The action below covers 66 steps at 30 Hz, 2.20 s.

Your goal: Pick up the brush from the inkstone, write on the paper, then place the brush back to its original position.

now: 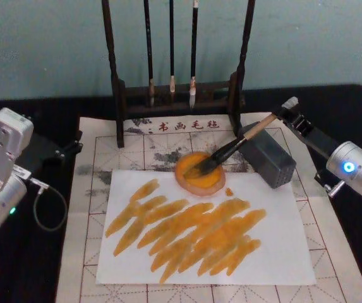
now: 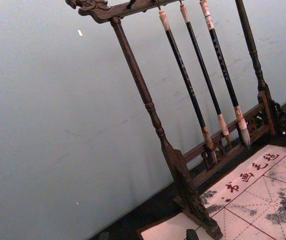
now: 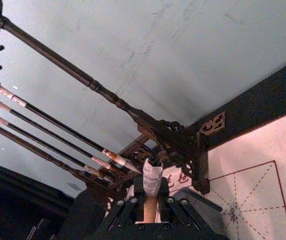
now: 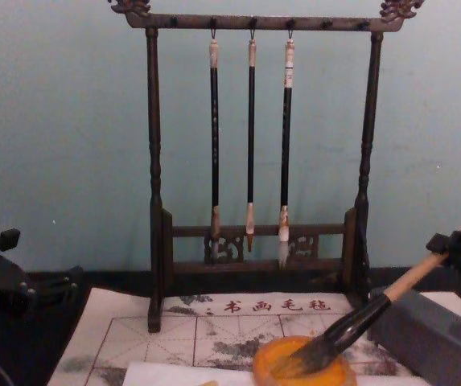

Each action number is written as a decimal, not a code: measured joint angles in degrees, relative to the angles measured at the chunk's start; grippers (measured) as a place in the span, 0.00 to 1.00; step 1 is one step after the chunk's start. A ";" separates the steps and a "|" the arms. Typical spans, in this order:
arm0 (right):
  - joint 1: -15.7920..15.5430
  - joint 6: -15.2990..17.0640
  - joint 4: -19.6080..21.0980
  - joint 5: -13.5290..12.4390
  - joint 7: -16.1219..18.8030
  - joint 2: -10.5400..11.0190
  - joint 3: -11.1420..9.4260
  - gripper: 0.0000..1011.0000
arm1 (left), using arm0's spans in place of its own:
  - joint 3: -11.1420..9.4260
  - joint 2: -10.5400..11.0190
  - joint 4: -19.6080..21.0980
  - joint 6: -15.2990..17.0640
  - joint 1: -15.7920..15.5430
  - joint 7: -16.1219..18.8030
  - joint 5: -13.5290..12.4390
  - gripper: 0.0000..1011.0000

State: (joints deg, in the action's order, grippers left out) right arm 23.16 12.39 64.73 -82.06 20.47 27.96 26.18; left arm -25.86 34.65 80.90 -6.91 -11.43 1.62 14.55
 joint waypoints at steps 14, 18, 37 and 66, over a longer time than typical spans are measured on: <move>-0.55 0.56 -0.05 -1.96 -1.36 0.16 -0.29 0.18 | 0.00 0.00 0.00 0.00 0.00 0.00 0.00 0.99; -0.70 0.62 -0.03 -2.40 -1.59 0.29 -0.30 0.18 | 0.00 0.00 0.00 0.00 0.00 0.00 0.00 0.99; -0.69 0.63 0.03 -2.24 -1.55 0.29 -0.33 0.18 | 0.00 0.00 0.00 0.00 0.00 0.00 0.00 0.99; -0.67 0.55 0.03 -2.13 -1.48 0.29 -0.32 0.80 | 0.00 0.00 0.00 0.00 0.00 0.00 0.00 0.99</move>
State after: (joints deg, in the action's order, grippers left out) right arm 22.49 12.94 64.76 -84.19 18.99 28.25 25.86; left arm -25.86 34.64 80.90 -6.91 -11.43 1.62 14.55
